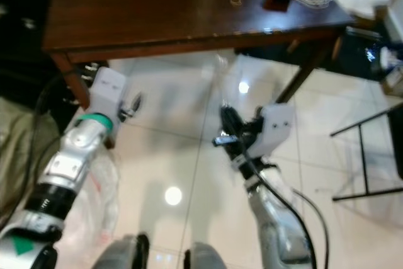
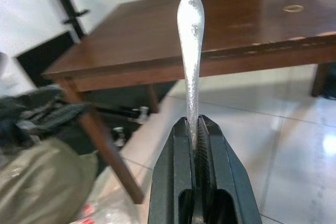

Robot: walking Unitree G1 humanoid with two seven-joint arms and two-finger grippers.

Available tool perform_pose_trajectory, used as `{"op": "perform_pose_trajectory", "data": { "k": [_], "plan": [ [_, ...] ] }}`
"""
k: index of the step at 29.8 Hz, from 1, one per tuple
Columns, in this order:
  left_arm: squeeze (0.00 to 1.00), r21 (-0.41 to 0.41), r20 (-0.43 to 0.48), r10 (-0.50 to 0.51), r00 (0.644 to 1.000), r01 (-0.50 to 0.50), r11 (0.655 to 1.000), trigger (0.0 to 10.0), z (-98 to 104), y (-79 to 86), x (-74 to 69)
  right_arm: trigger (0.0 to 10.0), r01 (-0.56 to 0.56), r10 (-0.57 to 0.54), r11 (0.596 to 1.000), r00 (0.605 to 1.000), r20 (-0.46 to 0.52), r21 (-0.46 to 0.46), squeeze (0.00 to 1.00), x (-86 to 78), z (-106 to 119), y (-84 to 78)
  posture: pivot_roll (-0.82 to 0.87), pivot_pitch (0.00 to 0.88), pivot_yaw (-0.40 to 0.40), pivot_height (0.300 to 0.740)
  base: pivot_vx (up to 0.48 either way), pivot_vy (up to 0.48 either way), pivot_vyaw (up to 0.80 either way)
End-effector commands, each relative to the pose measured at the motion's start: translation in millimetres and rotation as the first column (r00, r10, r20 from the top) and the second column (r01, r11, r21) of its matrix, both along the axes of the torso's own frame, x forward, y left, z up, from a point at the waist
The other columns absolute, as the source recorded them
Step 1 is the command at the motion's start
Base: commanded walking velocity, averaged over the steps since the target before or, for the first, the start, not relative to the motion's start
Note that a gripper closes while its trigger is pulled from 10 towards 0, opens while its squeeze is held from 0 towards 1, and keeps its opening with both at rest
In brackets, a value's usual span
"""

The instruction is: Setting the table

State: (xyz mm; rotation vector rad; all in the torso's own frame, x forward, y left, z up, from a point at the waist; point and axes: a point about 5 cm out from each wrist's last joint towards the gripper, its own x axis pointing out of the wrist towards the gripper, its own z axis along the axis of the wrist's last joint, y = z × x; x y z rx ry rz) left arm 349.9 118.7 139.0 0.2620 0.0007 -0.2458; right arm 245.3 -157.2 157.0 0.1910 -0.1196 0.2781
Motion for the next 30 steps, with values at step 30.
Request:
{"op": "perform_pose_trajectory", "data": {
  "k": [30],
  "plan": [
    [0.00,0.011,0.005,-0.059,0.998,0.059,0.998,10.0,-3.7,-15.7,-2.4,10.0,0.022,-0.022,1.000,1.000,-0.004,0.008,0.00,0.9,-1.2,-5.5,-0.04,0.055,0.034,0.740,0.386,-0.164,0.00]
  ]
}}
